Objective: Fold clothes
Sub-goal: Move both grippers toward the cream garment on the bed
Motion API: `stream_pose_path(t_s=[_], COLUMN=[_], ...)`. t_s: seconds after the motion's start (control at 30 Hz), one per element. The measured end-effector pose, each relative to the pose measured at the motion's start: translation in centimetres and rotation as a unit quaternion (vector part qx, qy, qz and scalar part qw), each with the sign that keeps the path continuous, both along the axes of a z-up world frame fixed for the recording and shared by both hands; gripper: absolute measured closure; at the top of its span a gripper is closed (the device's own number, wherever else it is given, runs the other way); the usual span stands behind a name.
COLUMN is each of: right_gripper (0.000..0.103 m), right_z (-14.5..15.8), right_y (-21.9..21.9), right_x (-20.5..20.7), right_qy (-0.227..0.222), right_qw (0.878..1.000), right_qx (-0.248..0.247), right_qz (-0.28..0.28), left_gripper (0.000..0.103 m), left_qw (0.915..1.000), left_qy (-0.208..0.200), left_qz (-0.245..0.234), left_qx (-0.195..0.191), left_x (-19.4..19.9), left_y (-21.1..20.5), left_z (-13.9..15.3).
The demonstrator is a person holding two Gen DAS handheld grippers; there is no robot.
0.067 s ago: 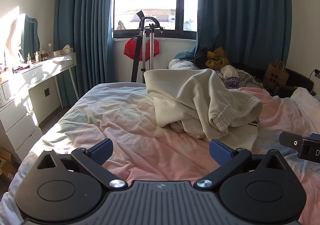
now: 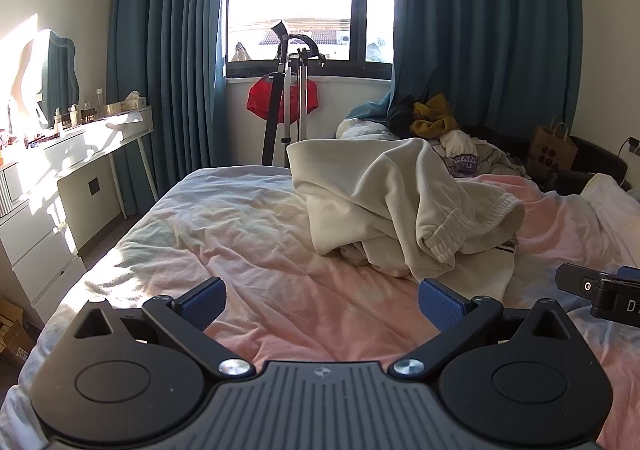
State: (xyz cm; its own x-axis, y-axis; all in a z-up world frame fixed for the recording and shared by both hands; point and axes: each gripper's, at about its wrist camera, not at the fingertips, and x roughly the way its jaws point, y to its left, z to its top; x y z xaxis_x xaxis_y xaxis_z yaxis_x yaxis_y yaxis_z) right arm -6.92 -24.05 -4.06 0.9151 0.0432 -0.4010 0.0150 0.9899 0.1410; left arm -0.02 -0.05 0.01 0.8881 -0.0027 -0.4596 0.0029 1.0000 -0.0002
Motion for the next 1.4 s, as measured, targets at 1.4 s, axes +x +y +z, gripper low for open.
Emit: stream_pose_path(t_s=[1.4], right_gripper=[0.0], right_z=[-0.94], right_y=[-0.28], right_x=[0.8], right_qy=[0.022], right_qw=[1.0], right_qx=[-0.002], right_qz=[-0.009], left_gripper=[0.0], left_qw=[0.9998], left_qy=[-0.004], left_qz=[-0.013], left_qx=[0.013], left_x=[-0.11], left_y=[-0.57], left_z=[-0.42])
